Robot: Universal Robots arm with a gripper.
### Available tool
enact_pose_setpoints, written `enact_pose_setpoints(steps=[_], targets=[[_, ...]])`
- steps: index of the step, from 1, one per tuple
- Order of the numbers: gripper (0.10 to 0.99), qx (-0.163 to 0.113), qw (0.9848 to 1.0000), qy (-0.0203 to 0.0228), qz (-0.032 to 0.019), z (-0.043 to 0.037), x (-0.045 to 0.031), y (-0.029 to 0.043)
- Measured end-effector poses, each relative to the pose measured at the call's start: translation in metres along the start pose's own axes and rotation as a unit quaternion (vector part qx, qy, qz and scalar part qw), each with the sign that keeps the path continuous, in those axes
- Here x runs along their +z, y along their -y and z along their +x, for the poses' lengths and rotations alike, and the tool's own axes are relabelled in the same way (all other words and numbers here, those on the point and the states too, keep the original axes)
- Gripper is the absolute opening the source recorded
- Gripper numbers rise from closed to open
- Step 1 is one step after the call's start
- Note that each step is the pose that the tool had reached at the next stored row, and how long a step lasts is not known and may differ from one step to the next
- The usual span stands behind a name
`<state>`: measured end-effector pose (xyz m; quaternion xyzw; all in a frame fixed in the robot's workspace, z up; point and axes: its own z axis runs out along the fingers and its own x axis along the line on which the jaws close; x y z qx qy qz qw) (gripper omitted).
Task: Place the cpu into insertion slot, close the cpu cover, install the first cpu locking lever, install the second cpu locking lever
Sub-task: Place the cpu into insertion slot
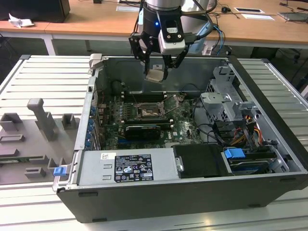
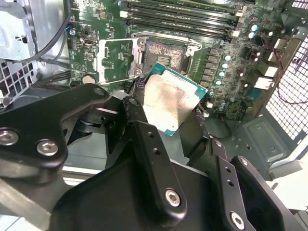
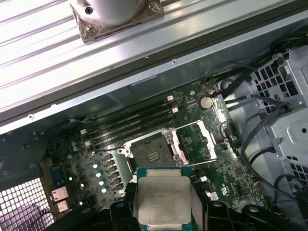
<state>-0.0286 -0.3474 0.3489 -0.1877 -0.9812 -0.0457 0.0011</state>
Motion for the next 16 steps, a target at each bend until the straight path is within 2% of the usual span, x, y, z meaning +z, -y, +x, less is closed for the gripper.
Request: enact_pose_setpoints(steps=[7, 14, 16], targets=[[0.529, 0.04, 0.9992, 0.0036, -0.0007, 0.0, 0.001, 0.0001], [0.529, 0.088, 0.9961, 0.0079, -0.0017, 0.0, 0.0019, 0.0002], [0.529, 0.095, 0.9954, 0.0085, -0.0018, 0.0, 0.0021, 0.0002]])
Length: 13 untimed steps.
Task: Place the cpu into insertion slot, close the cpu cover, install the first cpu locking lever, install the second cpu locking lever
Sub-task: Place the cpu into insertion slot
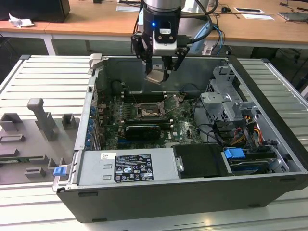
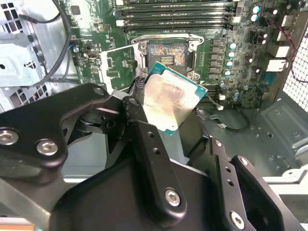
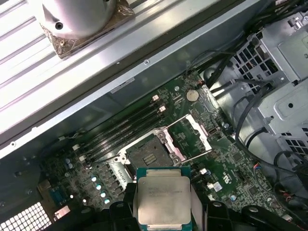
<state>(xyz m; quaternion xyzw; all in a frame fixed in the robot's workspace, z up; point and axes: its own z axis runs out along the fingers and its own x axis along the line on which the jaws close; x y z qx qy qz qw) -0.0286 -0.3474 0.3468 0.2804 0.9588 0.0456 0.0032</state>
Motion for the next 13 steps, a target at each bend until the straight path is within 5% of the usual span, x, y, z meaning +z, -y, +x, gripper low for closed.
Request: enact_pose_setpoints(steps=[13], targets=[[0.529, 0.031, 0.9995, 0.0028, -0.0006, 0.0, 0.0004, 0.0001]])
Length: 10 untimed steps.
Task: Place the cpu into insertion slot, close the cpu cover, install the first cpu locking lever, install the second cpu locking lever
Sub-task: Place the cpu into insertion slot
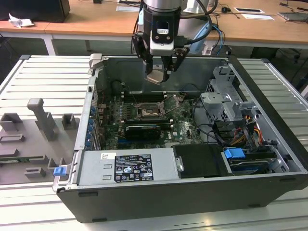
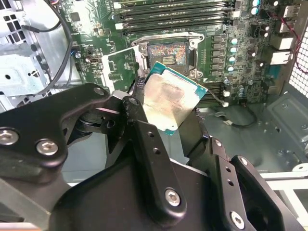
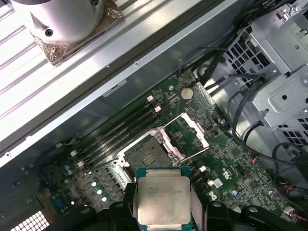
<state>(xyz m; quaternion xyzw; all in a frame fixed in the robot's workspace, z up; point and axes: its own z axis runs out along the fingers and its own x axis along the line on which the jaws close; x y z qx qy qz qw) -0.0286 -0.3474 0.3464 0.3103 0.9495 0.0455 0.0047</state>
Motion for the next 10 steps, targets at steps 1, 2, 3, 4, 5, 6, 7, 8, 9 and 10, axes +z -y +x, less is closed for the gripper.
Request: enact_pose_setpoints(steps=[1, 2, 3, 4, 5, 6, 7, 8, 9, 10], targets=[[0.529, 0.001, 1.0, 0.0001, -0.0001, 0.0, 0.0, 0.0], [0.529, 0.003, 1.0, 0.0003, -0.0001, 0.0, 0.0001, 0.0], [0.529, 0.004, 1.0, 0.0004, -0.0001, 0.0, 0.0003, 0.0], [0.529, 0.005, 1.0, 0.0005, -0.0001, 0.0, 0.0006, 0.0], [0.529, 0.006, 1.0, 0.0006, -0.0001, 0.0, 0.0009, 0.0], [0.529, 0.006, 1.0, 0.0006, -0.0001, 0.0, 0.0013, 0.0001], [0.529, 0.006, 1.0, 0.0006, -0.0001, 0.0, 0.0021, 0.0002], [0.529, 0.006, 1.0, 0.0006, -0.0001, -0.0001, 0.003, 0.0003], [0.529, 0.006, 1.0, 0.0006, 0.0, -0.0001, 0.0034, 0.0003], [0.529, 0.006, 1.0, 0.0006, 0.0, -0.0001, 0.0034, 0.0003]])
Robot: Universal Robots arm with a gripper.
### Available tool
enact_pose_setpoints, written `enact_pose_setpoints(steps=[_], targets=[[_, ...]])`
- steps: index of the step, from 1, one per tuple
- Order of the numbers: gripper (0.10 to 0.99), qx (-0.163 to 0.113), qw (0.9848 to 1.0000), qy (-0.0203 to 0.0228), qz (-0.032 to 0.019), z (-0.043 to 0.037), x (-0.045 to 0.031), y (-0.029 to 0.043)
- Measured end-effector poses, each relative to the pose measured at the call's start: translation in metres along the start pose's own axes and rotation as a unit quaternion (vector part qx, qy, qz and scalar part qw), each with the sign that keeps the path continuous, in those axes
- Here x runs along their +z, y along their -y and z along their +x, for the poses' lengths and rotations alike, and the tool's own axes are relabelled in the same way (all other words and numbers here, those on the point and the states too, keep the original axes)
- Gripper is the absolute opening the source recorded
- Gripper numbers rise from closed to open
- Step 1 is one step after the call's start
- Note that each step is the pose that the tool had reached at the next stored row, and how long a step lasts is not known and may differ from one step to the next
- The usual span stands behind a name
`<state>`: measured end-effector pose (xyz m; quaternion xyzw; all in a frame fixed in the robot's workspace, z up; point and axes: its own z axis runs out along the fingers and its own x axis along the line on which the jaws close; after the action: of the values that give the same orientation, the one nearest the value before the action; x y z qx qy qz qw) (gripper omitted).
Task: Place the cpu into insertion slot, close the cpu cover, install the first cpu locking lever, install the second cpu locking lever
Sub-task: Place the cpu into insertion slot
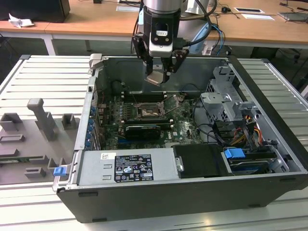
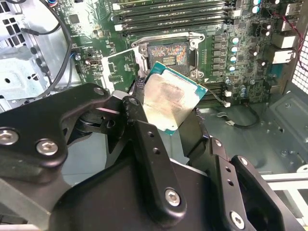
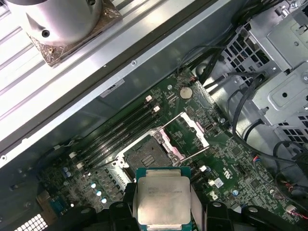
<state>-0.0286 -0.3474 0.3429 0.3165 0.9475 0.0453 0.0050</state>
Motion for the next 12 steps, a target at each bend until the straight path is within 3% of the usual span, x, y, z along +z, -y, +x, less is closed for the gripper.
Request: enact_pose_setpoints(steps=[3, 12], targets=[[0.529, 0.003, 1.0, 0.0003, -0.0002, 0.0, 0.0002, 0.0], [0.529, 0.048, 0.9988, 0.0043, -0.001, 0.0, 0.001, 0.0001]])
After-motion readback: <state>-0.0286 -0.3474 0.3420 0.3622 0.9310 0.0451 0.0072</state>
